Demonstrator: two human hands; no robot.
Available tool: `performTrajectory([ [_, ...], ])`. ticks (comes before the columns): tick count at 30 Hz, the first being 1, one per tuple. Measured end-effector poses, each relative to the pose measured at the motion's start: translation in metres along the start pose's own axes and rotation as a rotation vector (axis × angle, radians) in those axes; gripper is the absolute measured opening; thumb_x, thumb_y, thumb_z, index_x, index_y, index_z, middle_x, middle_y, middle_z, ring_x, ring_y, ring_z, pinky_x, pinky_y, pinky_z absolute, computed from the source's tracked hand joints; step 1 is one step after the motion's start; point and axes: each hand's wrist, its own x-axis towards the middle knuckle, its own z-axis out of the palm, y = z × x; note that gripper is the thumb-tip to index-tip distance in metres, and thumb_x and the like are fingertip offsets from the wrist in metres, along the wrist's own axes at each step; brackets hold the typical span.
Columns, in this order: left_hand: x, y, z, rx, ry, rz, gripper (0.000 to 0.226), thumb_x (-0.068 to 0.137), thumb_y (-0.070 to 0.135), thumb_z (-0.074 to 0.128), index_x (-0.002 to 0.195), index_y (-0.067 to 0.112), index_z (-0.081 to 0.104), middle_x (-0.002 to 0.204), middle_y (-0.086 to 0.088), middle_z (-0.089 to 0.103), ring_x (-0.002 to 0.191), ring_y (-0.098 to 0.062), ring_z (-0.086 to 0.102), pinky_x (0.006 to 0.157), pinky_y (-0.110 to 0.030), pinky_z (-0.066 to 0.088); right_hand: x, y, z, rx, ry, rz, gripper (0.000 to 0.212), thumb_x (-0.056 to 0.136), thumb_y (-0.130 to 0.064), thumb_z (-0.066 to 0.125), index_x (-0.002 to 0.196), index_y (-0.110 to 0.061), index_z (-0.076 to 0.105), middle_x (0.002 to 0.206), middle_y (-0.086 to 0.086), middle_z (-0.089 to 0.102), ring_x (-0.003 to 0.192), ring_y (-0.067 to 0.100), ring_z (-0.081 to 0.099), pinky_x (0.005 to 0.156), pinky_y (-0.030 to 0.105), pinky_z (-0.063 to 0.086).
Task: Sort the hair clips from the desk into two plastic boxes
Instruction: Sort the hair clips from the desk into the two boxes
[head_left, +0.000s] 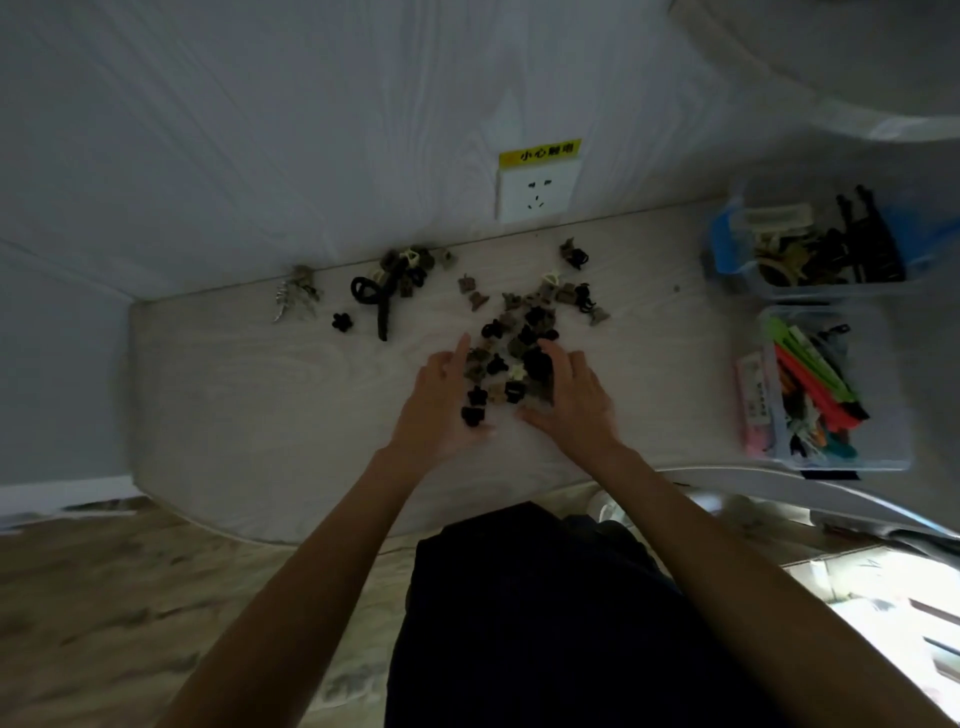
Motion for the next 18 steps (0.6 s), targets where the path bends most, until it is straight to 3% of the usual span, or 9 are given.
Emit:
performTrajectory([
  [3, 0.011, 0.019, 0.006, -0.120, 0.045, 0.009, 0.086, 0.072, 0.024, 0.076, 0.143, 0.017, 0.028, 0.133, -0.016, 0.037, 0.119, -0.028, 0.045, 0.094, -0.027, 0.038, 0.005, -0.009, 0.001, 0.080, -0.020, 0.022, 0.080, 0.075, -0.035, 0.073, 0.137, -0.017, 0.028, 0.121, 0.015, 0.045, 0.103, 0.033, 0.054, 0.081, 0.041, 0.047],
  [6, 0.022, 0.029, 0.008, -0.205, 0.110, 0.007, 0.061, 0.075, 0.025, 0.074, 0.129, 0.018, 0.045, 0.124, -0.012, 0.048, 0.111, -0.025, 0.051, 0.089, -0.023, 0.037, 0.005, -0.011, -0.002, 0.263, 0.007, 0.056, 0.075, 0.073, -0.033, 0.075, 0.132, -0.012, 0.034, 0.122, 0.017, 0.041, 0.102, 0.034, 0.053, 0.079, 0.040, 0.047],
  [11, 0.038, 0.038, 0.008, -0.231, 0.047, 0.020, 0.051, 0.076, 0.021, 0.071, 0.122, 0.019, 0.049, 0.119, -0.011, 0.052, 0.107, -0.024, 0.052, 0.085, -0.024, 0.037, 0.009, -0.005, -0.011, 0.334, 0.017, 0.061, 0.062, 0.074, -0.026, 0.073, 0.122, -0.009, 0.038, 0.118, 0.016, 0.042, 0.094, 0.032, 0.053, 0.068, 0.035, 0.045],
  [15, 0.041, 0.042, 0.011, -0.262, 0.061, -0.010, 0.045, 0.076, 0.024, 0.071, 0.118, 0.022, 0.053, 0.116, -0.007, 0.055, 0.106, -0.021, 0.053, 0.088, -0.026, 0.040, 0.009, 0.010, -0.018, 0.388, -0.008, 0.081, 0.069, 0.073, -0.019, 0.072, 0.131, -0.016, 0.036, 0.118, 0.017, 0.045, 0.099, 0.031, 0.052, 0.079, 0.040, 0.049],
  [18, 0.038, 0.043, 0.011, -0.310, 0.154, -0.088, 0.036, 0.081, 0.029, 0.066, 0.115, 0.024, 0.056, 0.112, -0.005, 0.057, 0.103, -0.021, 0.056, 0.093, -0.031, 0.044, 0.009, 0.022, -0.026, 0.378, 0.016, 0.107, 0.057, 0.073, -0.013, 0.070, 0.125, -0.014, 0.045, 0.111, 0.018, 0.045, 0.094, 0.034, 0.053, 0.076, 0.036, 0.047],
])
